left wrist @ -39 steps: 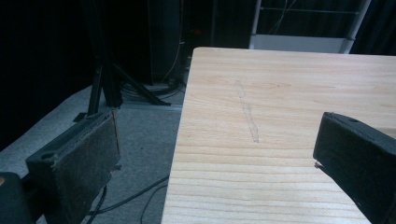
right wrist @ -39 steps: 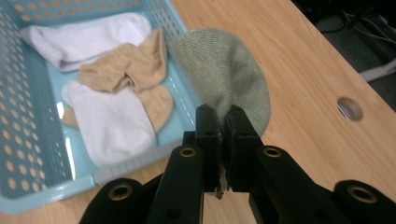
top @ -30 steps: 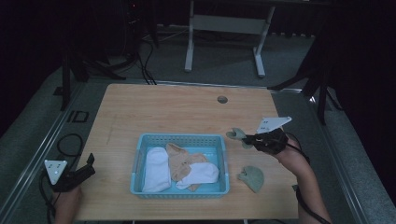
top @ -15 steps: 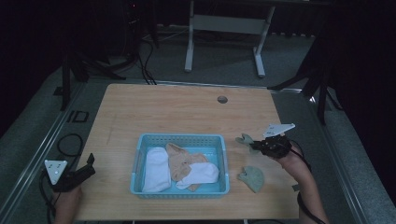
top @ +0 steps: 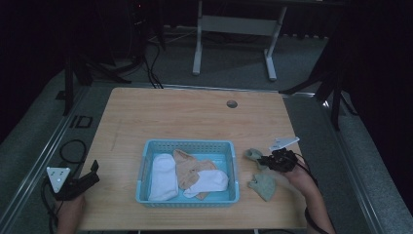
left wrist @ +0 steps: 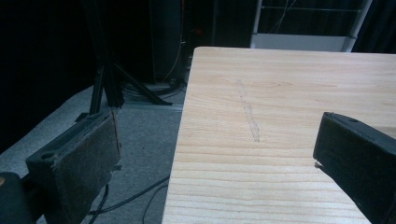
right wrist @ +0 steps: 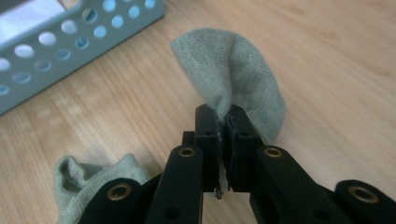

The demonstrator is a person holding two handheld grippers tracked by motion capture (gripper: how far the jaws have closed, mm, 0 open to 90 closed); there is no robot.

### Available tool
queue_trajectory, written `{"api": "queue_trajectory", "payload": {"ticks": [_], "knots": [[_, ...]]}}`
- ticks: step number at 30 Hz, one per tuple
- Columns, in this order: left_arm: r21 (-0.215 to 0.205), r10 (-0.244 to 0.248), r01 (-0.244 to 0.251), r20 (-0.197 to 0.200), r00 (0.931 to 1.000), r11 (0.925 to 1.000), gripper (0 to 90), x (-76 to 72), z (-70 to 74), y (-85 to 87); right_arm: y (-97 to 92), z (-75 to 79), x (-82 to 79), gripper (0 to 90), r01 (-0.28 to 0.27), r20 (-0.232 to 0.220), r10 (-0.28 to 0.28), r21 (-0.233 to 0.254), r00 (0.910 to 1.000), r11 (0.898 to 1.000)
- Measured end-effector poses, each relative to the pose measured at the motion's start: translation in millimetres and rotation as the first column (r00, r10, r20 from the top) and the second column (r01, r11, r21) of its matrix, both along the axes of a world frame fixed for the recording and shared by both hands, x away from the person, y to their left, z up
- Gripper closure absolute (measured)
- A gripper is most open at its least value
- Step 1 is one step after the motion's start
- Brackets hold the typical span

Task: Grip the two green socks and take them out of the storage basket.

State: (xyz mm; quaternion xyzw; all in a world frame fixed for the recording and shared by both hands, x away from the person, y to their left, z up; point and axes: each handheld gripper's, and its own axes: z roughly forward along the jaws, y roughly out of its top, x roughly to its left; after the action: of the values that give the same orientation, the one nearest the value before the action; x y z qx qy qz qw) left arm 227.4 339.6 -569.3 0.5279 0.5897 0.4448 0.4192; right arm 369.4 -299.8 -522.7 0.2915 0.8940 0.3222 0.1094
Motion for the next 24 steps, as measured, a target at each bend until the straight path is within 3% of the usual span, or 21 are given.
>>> {"api": "queue_trajectory", "payload": {"ticks": [3, 6, 9, 16, 24], "knots": [[0.001, 0.0, 0.0, 0.0, 1.0, 1.0, 0.7, -0.1, 0.0, 0.2, 2.8, -6.8, -1.0, 82.9, -0.004, -0.015, 0.004, -0.008, 0.9999, 1.0], [0.001, -0.001, 0.001, -0.002, 1.0, 1.0, 0.7, -0.1, 0.1, 0.3, 3.5, -8.0, -1.3, 72.0, 0.012, -0.016, -0.012, -0.004, 0.9998, 1.0], [0.001, -0.001, 0.001, -0.001, 1.0, 1.0, 0.7, -0.1, 0.1, 0.3, 2.8, -4.0, -1.3, 66.7, 0.016, -0.007, -0.016, 0.01, 0.9999, 1.0], [0.002, 0.001, -0.001, 0.0, 1.0, 1.0, 0.7, -0.1, 0.1, 0.2, -2.3, 6.0, -8.7, 60.2, 0.022, 0.021, -0.024, 0.056, 0.9995, 0.998], [0.002, 0.0, 0.0, 0.0, 1.0, 1.0, 0.7, -0.1, 0.0, 0.1, -16.6, 4.7, -14.6, 55.3, 0.061, 0.028, -0.064, 0.077, 0.9976, 0.995]]}}
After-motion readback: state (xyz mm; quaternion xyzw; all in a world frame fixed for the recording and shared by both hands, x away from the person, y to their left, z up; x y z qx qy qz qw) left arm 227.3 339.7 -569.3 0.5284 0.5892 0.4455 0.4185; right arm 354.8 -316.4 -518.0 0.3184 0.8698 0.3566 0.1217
